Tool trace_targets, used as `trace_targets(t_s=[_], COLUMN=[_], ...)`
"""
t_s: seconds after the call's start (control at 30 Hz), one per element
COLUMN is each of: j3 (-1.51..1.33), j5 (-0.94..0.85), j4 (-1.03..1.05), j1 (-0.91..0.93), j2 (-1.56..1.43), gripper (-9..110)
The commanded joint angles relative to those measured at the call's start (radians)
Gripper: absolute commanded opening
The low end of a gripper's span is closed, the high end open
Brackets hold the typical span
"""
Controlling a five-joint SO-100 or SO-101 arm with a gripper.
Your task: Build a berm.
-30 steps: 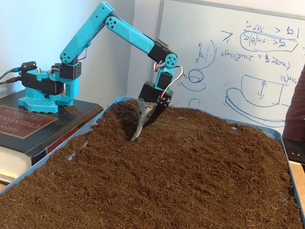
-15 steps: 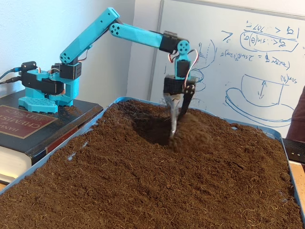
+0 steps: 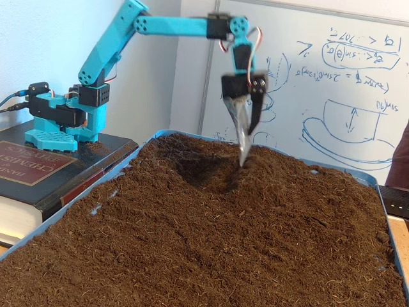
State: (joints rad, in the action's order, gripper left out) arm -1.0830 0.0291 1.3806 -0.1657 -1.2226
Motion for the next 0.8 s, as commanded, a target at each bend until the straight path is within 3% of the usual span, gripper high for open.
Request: trace_targets(t_s=[0.0,0.13,0.23,0.5,0.77], j3=[-0.071,-0.307,-0.511,-1.015,-1.290], j5=[-0.008,-0.015,-0.018,-0.124,-0.135], j4=[0.146,0.293,0.250,-0.296,-0.792], j1=[0.017,0.064,0.130,0.245,0.253], j2=[-0.275,-0.413,-0.497,-0.551,-0.426], gripper=[1,1,1,1,1])
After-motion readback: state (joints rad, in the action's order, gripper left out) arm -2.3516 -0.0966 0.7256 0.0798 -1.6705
